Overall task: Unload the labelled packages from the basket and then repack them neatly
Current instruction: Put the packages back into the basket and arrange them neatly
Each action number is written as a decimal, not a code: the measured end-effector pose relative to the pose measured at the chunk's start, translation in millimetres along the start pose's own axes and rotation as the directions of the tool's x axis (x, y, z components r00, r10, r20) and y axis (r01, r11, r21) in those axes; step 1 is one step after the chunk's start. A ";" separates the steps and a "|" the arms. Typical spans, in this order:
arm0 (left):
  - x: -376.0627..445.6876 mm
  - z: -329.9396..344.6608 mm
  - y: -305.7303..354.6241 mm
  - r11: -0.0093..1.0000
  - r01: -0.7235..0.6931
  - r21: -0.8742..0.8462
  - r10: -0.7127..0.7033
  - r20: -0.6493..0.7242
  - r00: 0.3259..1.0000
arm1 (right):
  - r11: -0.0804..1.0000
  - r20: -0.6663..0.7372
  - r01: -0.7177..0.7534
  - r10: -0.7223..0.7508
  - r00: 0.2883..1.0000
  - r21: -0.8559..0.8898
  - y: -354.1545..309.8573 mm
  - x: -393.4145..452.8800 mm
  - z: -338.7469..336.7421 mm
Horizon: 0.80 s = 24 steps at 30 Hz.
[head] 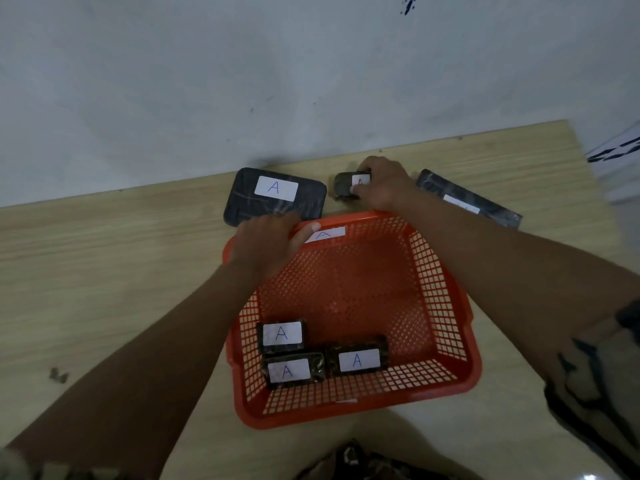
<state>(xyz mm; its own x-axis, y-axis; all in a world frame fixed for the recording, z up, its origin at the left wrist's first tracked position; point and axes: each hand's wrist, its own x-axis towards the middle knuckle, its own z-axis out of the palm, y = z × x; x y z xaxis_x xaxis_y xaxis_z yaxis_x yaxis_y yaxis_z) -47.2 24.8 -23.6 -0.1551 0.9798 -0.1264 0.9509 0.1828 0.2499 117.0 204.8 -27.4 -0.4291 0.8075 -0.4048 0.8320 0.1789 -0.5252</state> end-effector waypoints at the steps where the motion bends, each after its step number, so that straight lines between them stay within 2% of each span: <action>1: -0.4 0.7 0.1 1.000 0.000 -0.001 0.000 -0.003 1.000 | 1.000 0.022 -0.001 0.001 1.000 0.015 1.1 -1.2 0.8; 5: -4.7 4.6 1.2 1.000 -0.007 0.005 0.007 -0.008 1.000 | 1.000 0.090 0.012 -0.012 0.996 -0.006 2.8 -10.8 1.3; 8: -5.8 5.5 1.3 1.000 -0.009 0.000 0.009 -0.007 1.000 | 0.986 -0.047 0.143 -0.140 0.989 0.083 -1.3 -22.0 -5.1; 12: -6.1 5.2 2.1 0.999 -0.016 -0.035 0.016 -0.010 1.000 | 0.907 -0.257 0.339 -0.276 0.926 0.250 -14.3 -59.7 -17.1; 14: -7.0 5.3 2.4 0.999 -0.024 -0.048 0.023 -0.015 1.000 | 0.857 -0.291 0.389 -0.298 0.909 0.337 -11.5 -86.6 -21.7; 17: -8.0 5.3 2.1 0.998 -0.019 -0.061 0.017 -0.024 1.000 | 0.879 -0.159 0.321 -0.282 0.946 0.352 10.4 -119.3 -16.1; 19: -8.0 5.4 1.9 0.999 -0.025 -0.047 0.024 -0.037 0.999 | 0.911 0.036 0.242 -0.269 0.962 0.333 26.6 -132.8 -2.0; 21: -8.0 5.8 1.9 0.999 -0.028 -0.033 0.027 -0.038 0.999 | 0.929 0.226 0.191 -0.270 0.936 0.318 35.6 -143.8 14.2; 24: -7.6 7.8 2.1 1.000 -0.018 -0.020 0.018 -0.025 1.000 | 0.945 0.383 0.114 -0.231 0.894 0.306 40.2 -155.8 32.7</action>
<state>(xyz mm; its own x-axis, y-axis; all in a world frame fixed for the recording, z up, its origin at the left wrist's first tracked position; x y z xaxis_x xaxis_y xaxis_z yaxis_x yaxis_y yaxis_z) -42.0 17.1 -29.7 -0.1448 0.9846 -0.0975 0.9479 0.1663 0.2718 205.9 67.9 -10.0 -0.7109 0.4656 -0.5271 0.6302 0.0889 -0.7714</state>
